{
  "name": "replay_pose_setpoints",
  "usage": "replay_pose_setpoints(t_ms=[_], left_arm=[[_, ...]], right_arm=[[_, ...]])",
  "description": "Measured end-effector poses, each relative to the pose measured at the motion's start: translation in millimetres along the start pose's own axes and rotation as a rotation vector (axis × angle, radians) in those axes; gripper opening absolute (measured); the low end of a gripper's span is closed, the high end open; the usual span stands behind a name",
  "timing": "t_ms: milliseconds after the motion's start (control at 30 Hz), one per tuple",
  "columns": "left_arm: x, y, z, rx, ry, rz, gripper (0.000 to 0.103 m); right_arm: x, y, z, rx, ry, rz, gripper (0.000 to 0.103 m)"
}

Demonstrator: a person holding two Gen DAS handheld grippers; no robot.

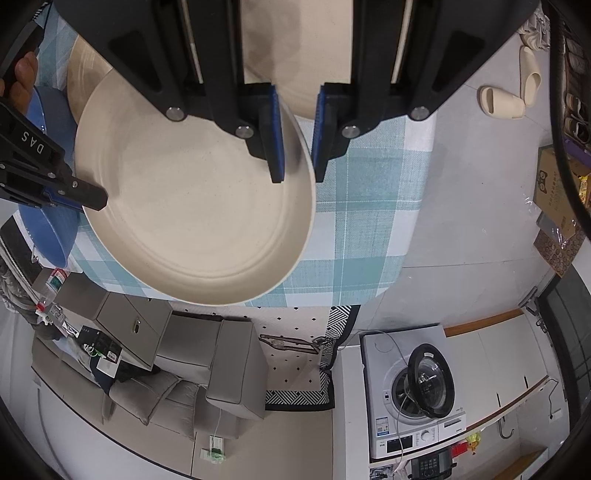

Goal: Organize plates and bowls

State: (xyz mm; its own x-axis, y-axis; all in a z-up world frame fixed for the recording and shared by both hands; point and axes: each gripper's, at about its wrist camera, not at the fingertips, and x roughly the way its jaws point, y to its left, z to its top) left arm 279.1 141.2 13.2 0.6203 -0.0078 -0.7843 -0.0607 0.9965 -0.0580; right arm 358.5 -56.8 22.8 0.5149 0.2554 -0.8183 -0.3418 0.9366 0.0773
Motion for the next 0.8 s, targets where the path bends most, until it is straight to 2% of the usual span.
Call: replay_pose_setpoints(t_ms=[800], left_arm=[[-54, -28, -33, 0.012, -0.070, -0.002, 0.012]], right_arm=[[-56, -11, -41, 0.006, -0.060, 0.007, 0.012]])
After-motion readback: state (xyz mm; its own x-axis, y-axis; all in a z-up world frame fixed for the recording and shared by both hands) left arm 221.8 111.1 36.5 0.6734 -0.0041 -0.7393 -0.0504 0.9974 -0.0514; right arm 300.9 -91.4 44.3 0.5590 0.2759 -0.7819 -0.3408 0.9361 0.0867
